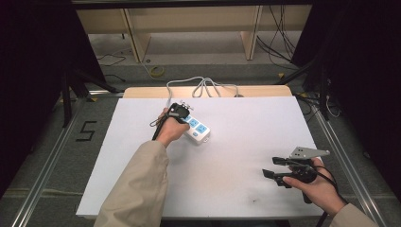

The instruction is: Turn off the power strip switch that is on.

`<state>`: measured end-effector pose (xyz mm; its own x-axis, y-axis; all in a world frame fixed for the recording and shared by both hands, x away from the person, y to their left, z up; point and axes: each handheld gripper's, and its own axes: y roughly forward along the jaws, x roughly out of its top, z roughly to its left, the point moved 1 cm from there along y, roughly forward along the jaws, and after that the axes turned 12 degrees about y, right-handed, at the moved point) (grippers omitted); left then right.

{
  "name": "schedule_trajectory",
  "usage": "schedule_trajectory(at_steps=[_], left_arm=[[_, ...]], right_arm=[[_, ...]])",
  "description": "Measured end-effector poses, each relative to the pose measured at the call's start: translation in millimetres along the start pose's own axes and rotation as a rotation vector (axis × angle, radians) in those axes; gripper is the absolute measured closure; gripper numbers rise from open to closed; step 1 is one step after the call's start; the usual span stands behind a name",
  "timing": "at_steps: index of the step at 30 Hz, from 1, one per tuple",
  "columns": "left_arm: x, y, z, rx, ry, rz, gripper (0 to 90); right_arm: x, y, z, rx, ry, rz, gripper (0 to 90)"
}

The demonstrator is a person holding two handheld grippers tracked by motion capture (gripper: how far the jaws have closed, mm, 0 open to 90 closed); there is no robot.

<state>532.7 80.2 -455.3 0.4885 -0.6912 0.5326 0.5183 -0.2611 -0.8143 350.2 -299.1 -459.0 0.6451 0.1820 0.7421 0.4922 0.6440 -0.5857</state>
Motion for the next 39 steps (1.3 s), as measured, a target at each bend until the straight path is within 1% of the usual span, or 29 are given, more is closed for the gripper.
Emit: schedule_trajectory(at_steps=[3, 6, 11, 13, 18, 21, 24, 28, 32, 34, 36, 38, 39], left_arm=[[1.2, 0.4, 0.2, 0.000, 0.003, 0.008, 90.0], [1.4, 0.9, 1.4, -0.001, -0.003, 0.015, 90.0], [2.0, 1.1, 3.0, -0.012, 0.000, 0.018, 90.0], [2.2, 1.3, 3.0, -0.012, -0.005, 0.016, 90.0], [2.3, 0.5, 1.6, -0.007, 0.008, 0.025, 90.0], [1.9, -0.6, 2.0, -0.018, 0.012, 0.032, 90.0], [1.4, -0.9, 2.9, -0.029, 0.008, 0.032, 90.0], [2.4, -0.9, 3.0, -0.030, 0.012, 0.038, 90.0], [2.9, -0.5, 2.9, -0.032, 0.006, 0.040, 90.0], [3.6, -0.5, 3.1, -0.032, 0.011, 0.045, 90.0], [4.1, -0.4, 3.2, -0.032, 0.016, 0.044, 90.0], [5.2, 0.7, 3.4, -0.036, 0.004, 0.032, 90.0], [6.0, 0.9, 3.4, -0.037, 0.007, 0.035, 90.0]], right_arm=[[0.1, 0.6, 0.4, 0.003, 0.000, 0.000, 30.9], [-0.1, 0.4, 0.5, 0.004, -0.006, 0.002, 30.9], [-0.1, -0.1, 0.8, 0.004, -0.007, 0.003, 31.0], [-0.1, -0.2, 0.8, 0.004, -0.008, 0.003, 30.9], [0.0, 0.1, 0.4, 0.004, -0.006, 0.002, 31.0], [0.2, 0.2, 0.5, 0.004, -0.005, 0.002, 31.0], [0.2, -0.1, 0.9, 0.004, -0.007, 0.001, 31.0], [0.3, 0.1, 0.9, 0.004, -0.006, 0.001, 31.0], [0.2, 0.0, 1.1, 0.004, -0.007, 0.002, 31.0], [0.2, 0.1, 1.1, 0.005, -0.007, 0.001, 31.0], [0.4, 0.1, 0.9, 0.004, -0.007, 0.002, 31.0], [0.3, 0.1, 0.8, 0.004, -0.008, 0.002, 31.1], [0.3, 0.1, 0.8, 0.004, -0.008, 0.002, 31.1]])
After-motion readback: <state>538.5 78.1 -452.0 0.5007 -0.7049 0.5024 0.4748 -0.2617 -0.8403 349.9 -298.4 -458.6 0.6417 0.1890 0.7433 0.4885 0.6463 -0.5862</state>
